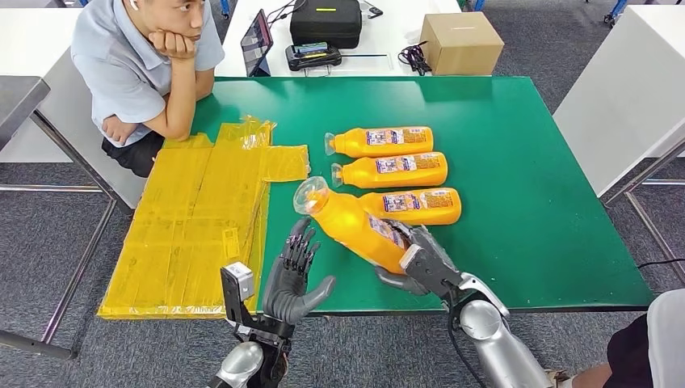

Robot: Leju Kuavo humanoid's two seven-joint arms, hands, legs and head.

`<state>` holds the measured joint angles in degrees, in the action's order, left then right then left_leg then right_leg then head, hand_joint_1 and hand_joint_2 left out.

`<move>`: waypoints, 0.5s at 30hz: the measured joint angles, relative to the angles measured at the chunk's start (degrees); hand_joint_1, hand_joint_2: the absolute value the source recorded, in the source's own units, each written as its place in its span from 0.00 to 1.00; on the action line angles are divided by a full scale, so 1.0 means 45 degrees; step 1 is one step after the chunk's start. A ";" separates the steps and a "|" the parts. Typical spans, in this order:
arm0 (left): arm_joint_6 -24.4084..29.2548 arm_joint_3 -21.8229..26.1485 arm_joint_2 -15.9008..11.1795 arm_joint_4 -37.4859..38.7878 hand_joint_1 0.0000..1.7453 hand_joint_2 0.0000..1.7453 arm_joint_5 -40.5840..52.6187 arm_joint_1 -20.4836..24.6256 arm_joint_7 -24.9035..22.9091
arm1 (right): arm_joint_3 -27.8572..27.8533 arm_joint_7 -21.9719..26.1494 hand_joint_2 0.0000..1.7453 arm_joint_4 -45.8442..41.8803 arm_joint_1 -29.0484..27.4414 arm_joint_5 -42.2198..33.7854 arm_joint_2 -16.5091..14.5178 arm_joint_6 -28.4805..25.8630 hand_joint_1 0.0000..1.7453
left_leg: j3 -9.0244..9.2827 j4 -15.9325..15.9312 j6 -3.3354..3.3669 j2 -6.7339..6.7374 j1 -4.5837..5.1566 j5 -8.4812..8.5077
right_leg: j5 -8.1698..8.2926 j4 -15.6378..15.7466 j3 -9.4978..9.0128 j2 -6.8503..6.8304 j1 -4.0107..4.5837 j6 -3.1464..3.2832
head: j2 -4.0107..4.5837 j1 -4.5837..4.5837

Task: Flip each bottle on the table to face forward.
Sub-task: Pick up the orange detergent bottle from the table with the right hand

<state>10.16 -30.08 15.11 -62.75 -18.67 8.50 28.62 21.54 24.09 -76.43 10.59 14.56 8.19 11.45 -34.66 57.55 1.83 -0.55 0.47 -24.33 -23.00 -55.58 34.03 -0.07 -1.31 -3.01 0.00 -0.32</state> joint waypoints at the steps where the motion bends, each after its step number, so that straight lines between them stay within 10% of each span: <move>1: -0.0045 -0.0009 0.0009 0.0024 0.00 1.00 -0.0008 0.0081 0.0048 | 0.0145 0.0047 1.00 0.0082 0.0082 -0.0011 -0.0004 0.0115 0.99 | 0.0000 0.0000 0.0000 -0.0001 0.0000 0.0000 | 0.0000 0.0000 0.0000 0.0000 0.0000 0.0000 | 0.0000 -0.0001; 15: -0.0197 -0.0369 0.0191 0.0566 0.00 1.00 0.0148 0.0815 0.0403 | 0.1637 0.0282 1.00 0.1497 0.0981 -0.0184 -0.0101 0.0574 1.00 | -0.0006 0.0001 -0.0001 -0.0005 0.0000 0.0001 | 0.0000 -0.0001 0.0004 -0.0001 -0.0001 0.0000 | 0.0000 0.0001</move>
<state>9.27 -31.74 15.97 -60.21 -18.00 12.17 30.43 28.91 25.35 -69.69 15.01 13.73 7.73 14.03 -34.69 57.55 1.83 -0.57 0.48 -24.33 -23.00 -55.59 34.05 -0.08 -1.32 -3.01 0.00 -0.31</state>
